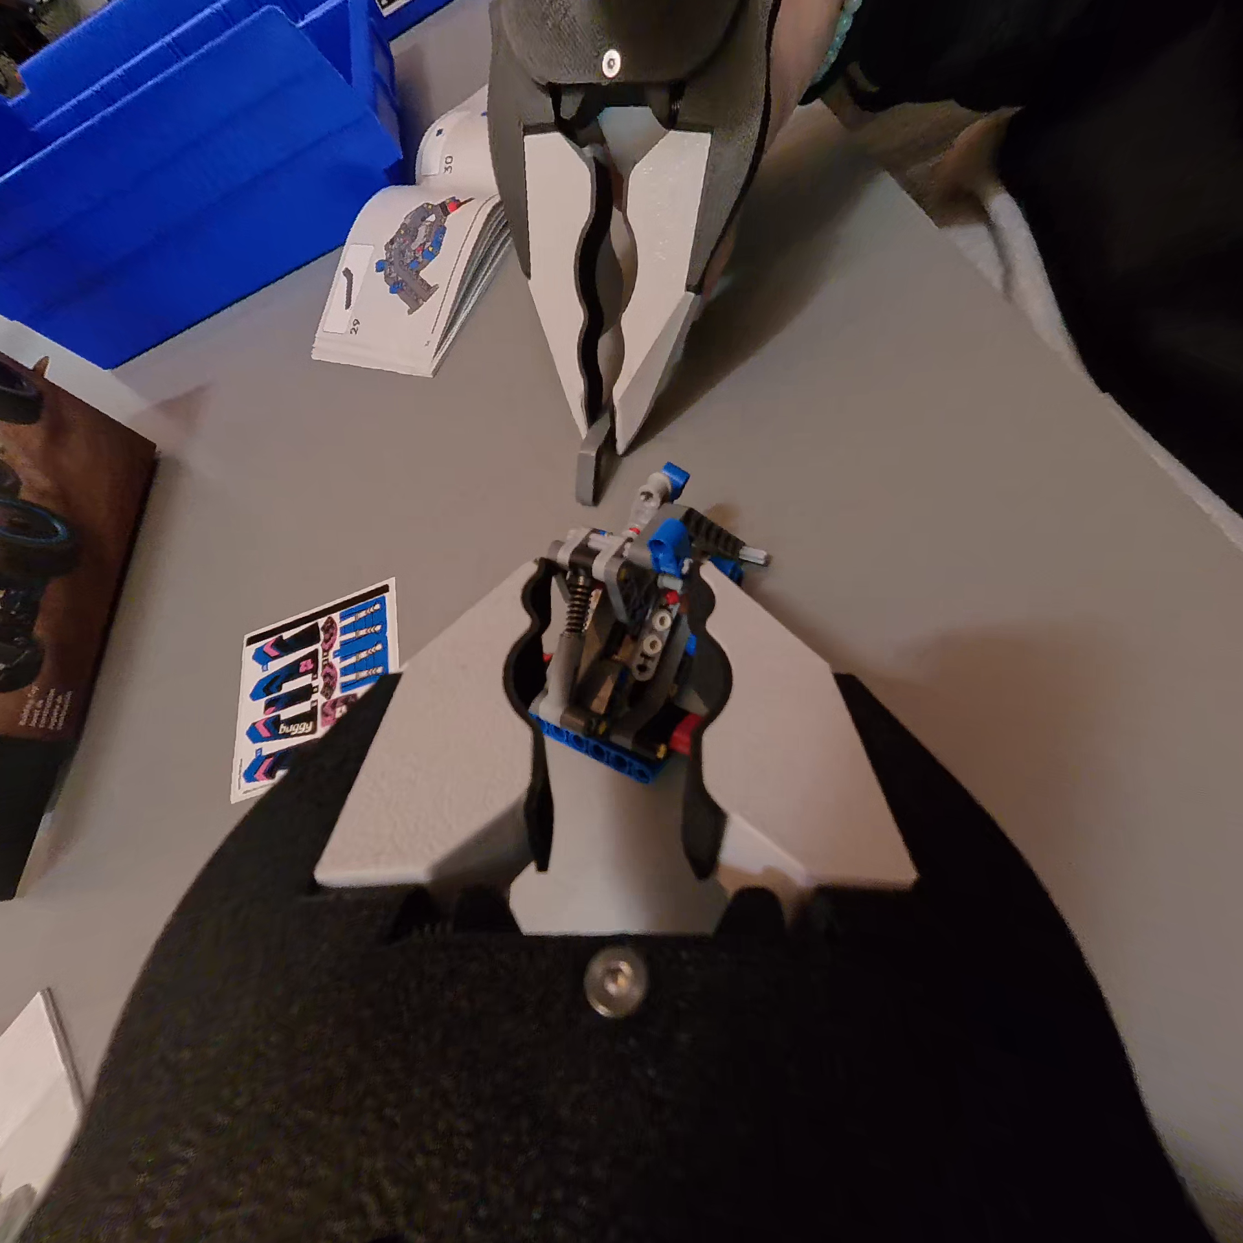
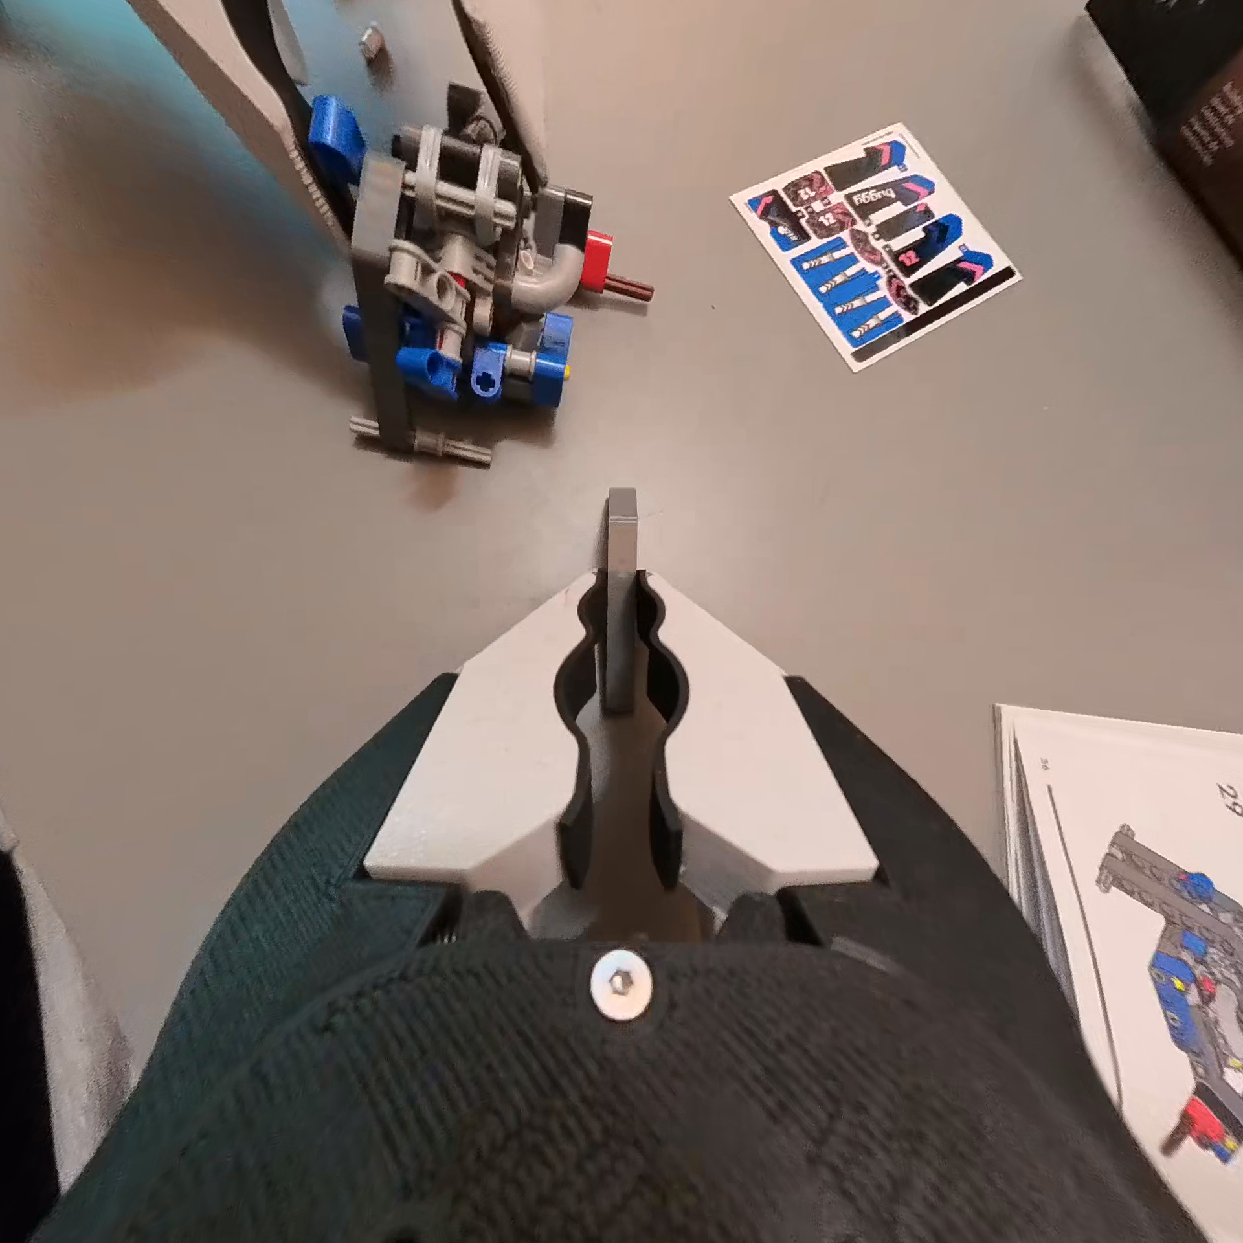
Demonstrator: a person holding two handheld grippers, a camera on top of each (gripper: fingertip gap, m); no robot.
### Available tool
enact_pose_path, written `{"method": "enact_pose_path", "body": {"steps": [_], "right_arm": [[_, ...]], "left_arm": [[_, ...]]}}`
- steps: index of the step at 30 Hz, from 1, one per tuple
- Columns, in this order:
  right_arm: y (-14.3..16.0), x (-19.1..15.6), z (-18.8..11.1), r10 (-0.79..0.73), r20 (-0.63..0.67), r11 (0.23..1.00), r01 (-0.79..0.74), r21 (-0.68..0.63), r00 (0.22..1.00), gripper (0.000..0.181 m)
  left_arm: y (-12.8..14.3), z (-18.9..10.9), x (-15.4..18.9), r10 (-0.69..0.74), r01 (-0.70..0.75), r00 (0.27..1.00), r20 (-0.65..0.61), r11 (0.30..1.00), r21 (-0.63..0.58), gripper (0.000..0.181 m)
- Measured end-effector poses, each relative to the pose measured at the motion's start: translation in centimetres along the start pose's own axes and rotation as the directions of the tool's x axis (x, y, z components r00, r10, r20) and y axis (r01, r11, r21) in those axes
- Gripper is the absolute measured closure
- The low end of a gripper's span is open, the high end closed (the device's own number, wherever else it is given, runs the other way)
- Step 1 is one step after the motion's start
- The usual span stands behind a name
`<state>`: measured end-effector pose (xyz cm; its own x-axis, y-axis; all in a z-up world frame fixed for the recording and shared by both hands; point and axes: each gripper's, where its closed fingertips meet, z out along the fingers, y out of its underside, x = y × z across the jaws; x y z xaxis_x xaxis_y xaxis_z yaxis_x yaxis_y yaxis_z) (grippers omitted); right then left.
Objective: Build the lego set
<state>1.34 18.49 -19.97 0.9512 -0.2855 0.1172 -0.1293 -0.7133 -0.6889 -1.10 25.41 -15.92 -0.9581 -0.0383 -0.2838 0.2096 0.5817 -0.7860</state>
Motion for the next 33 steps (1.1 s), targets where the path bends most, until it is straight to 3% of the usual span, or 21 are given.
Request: {"method": "enact_pose_path", "body": {"steps": [11, 20, 24, 26, 33], "right_arm": [[-0.9, 0.3, 1.0, 0.062, 0.097, 0.995, -0.069, 0.073, 0.993, 0.165], [-1.1, 0.4, 1.0, 0.01, 0.058, 0.995, -0.015, 0.094, 0.998, 0.163], [-1.5, 0.0, 1.4, -0.022, 0.102, 0.995, 0.012, 0.099, 0.995, 0.164], [-1.6, -0.4, 1.6, -0.036, 0.138, 0.995, 0.023, 0.096, 0.99, 0.175], [-1.7, -0.5, 1.6, -0.086, 0.11, 0.992, 0.074, 0.107, 0.99, 0.175]], "left_arm": [[0.1, 0.1, 0.0, -0.035, 0.035, 0.999, 0.0, 0.999, 0.025, 0.144], [0.7, 0.2, 0.0, -0.042, 0.042, 0.999, -0.002, 0.999, 0.012, 0.145], [0.8, 0.3, 0.1, -0.041, 0.041, 0.999, -0.003, 0.999, 0.004, 0.145], [0.8, 0.3, 0.0, -0.041, 0.041, 0.999, -0.002, 0.999, 0.006, 0.145], [0.6, 0.2, 0.5, -0.052, 0.052, 0.998, -0.034, 0.999, 0.014, 0.145]]}}
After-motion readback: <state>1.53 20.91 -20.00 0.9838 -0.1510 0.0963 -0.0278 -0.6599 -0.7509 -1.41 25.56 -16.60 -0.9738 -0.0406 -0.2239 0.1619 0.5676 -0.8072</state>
